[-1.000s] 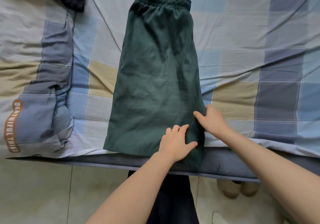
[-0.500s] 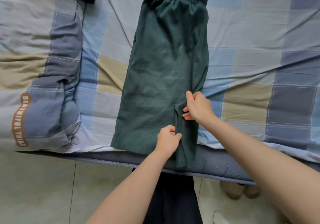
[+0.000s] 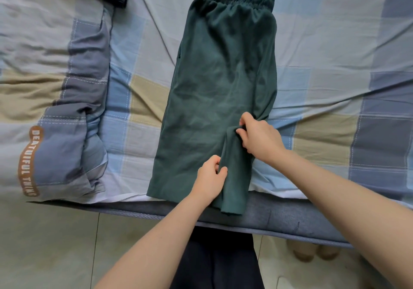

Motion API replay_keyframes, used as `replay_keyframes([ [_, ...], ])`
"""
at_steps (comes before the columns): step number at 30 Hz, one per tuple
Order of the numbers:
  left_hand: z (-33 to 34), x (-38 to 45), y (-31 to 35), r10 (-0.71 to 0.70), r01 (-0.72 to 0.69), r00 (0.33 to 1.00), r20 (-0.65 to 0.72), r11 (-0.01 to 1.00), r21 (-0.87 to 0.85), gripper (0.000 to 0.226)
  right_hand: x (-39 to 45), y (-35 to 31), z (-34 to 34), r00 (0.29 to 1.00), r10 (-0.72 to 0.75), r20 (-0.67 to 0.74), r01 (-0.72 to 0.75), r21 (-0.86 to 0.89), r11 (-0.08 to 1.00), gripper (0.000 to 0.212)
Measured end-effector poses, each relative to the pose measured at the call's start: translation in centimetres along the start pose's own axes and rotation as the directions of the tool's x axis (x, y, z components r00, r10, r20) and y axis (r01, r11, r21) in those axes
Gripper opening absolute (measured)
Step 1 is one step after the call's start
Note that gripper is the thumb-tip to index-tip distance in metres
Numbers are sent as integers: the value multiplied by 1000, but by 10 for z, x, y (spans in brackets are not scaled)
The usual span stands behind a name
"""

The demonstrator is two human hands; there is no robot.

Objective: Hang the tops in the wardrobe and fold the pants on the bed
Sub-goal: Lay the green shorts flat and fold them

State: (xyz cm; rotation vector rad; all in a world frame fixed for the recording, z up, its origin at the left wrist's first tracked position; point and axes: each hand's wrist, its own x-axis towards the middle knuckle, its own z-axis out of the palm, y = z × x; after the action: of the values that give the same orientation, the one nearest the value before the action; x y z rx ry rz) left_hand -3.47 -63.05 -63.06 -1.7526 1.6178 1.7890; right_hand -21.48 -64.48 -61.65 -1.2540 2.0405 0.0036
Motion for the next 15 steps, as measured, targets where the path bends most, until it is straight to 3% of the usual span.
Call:
replay_keyframes([
  [3,-6,4,-3,-27,50,984,-176,990,129,6,-7,0,12,999,20,-42,-18,42,999,18],
  [6,-17,8,-1,13,5,999,-39,907,421,18,-6,11,15,990,-131,51,125,111,986,32],
  [8,-34,10,0,59,-185,977,205,709,680,27,-10,21,11,916,-388,102,393,-34,919,38],
  [10,-62,14,-1,20,-413,878,479,538,735,29,-18,39,9,740,-656,149,661,-341,669,42],
  [12,-95,16,-2,82,-625,763,641,348,699,20,-25,60,9,617,-744,255,736,-522,431,44],
  [14,-124,23,-6,371,-741,619,692,-15,671,15,-27,72,9,606,-737,298,730,-576,367,49],
  [15,-139,28,-9,475,-728,526,706,-178,662,23,-26,73,11,613,-730,302,723,-586,365,53],
])
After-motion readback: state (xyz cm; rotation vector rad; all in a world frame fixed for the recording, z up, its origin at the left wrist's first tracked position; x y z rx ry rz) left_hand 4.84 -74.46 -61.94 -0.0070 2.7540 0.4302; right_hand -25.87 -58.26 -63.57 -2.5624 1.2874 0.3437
